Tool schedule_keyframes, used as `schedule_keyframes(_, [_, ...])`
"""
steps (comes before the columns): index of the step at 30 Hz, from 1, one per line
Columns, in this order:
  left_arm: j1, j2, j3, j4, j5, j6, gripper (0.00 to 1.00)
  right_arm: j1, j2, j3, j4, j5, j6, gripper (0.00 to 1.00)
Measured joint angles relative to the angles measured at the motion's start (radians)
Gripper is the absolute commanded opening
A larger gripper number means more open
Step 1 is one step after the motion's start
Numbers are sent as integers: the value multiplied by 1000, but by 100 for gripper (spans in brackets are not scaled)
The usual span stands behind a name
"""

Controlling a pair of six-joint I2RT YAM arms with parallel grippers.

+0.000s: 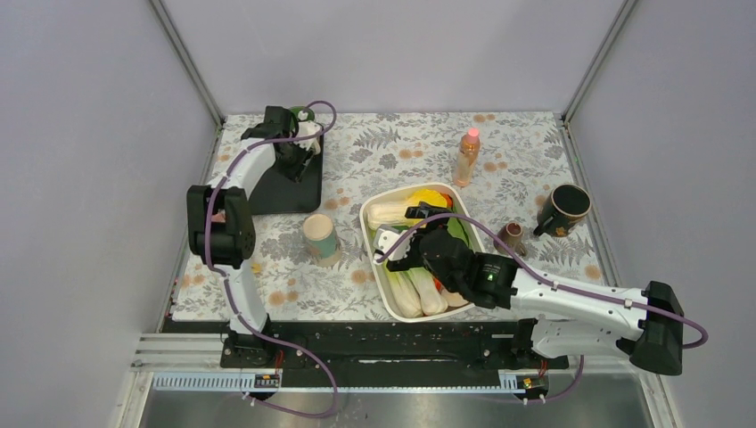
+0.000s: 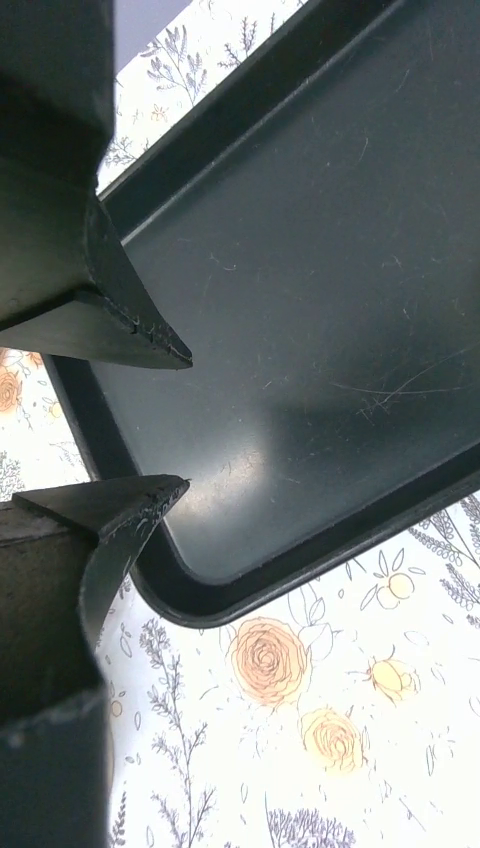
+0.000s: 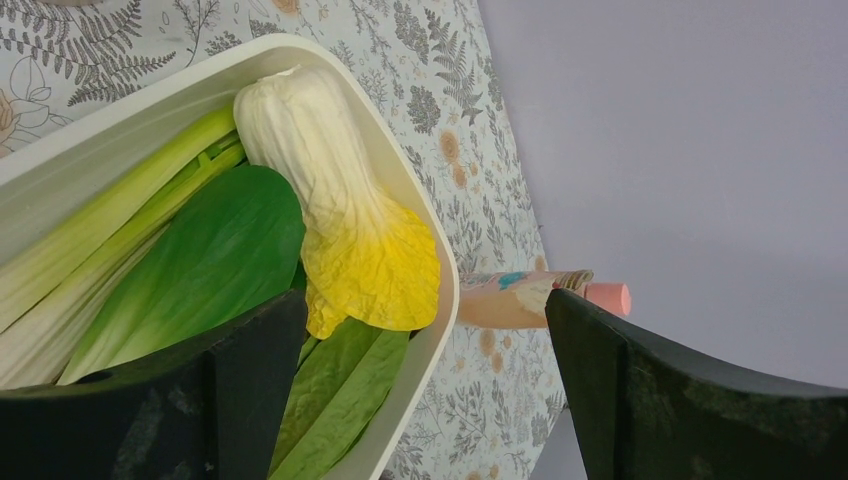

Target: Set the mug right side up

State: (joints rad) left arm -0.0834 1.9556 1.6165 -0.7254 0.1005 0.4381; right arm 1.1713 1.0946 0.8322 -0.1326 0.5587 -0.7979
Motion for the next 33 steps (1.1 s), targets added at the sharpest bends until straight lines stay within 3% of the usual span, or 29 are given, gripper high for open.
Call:
schedule_keyframes(11, [0,116,-47,16,-72,-11,45,21,-37,-27,-26,-1,22,99])
schedule_keyframes(26, [0,7,-253,104,-64,3,44,22,-77,-63,-31,5,34,99])
schedule_keyframes(33, [3,-35,-240,66,-31,3,68,22,-80,-64,-33,5,43,99])
